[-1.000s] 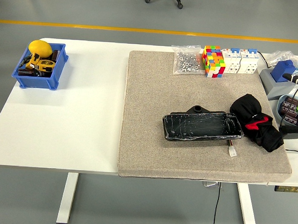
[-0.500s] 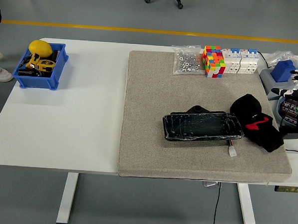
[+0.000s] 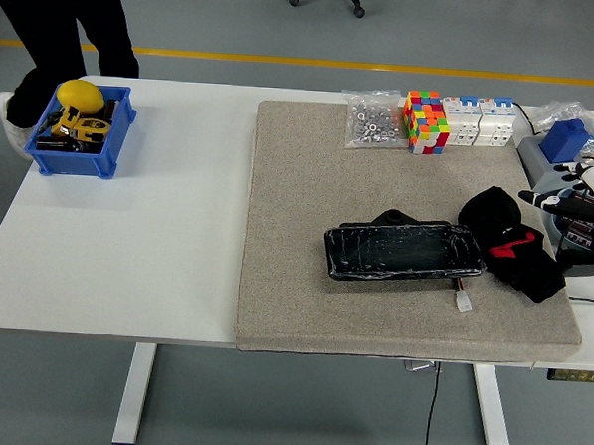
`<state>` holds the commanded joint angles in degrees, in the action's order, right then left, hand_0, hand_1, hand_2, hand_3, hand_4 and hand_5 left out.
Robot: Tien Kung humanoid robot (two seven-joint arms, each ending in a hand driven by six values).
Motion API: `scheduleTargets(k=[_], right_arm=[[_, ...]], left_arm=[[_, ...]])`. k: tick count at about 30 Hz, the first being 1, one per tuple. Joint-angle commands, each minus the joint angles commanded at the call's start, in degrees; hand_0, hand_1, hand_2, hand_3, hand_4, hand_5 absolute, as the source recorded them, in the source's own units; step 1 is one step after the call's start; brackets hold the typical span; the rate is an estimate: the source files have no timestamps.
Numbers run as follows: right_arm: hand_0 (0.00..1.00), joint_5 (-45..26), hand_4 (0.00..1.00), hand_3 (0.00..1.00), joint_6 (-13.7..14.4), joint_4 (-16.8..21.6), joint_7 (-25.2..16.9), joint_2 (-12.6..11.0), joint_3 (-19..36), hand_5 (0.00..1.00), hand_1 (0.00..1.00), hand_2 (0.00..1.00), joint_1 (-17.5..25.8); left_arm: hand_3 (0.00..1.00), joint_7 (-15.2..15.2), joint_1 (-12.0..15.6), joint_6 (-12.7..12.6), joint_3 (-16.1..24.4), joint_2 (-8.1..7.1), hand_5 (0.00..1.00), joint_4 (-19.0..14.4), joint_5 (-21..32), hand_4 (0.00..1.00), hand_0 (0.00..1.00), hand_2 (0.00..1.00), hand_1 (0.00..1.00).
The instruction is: Pick the rag up,wipe the panel,place it on the desk
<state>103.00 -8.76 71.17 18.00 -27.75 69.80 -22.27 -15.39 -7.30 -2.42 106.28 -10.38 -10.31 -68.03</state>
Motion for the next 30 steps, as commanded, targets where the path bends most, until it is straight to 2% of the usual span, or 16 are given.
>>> scheduleTargets(k=[17, 30], right_arm=[[0.818, 0.3, 0.998, 0.866, 0.98, -0.51, -0.1, 3.49, -0.34, 0.832, 0.786, 0.829, 2.2], [0.805, 0.24, 0.998, 0.855, 4.16, -4.58, -2.66, 4.61, -2.35, 0.81, 0.77, 0.815, 1.76]], left_arm=[[0.607, -0.01, -0.18, 0.03, 0.56, -0.04, 0.624, 0.0, -0.62, 0.668, 0.684, 0.731, 0.729], [0.607, 0.02, -0.33, 0.05, 0.43, 0.1, 0.624, 0.0, -0.37, 0.668, 0.685, 0.731, 0.728]])
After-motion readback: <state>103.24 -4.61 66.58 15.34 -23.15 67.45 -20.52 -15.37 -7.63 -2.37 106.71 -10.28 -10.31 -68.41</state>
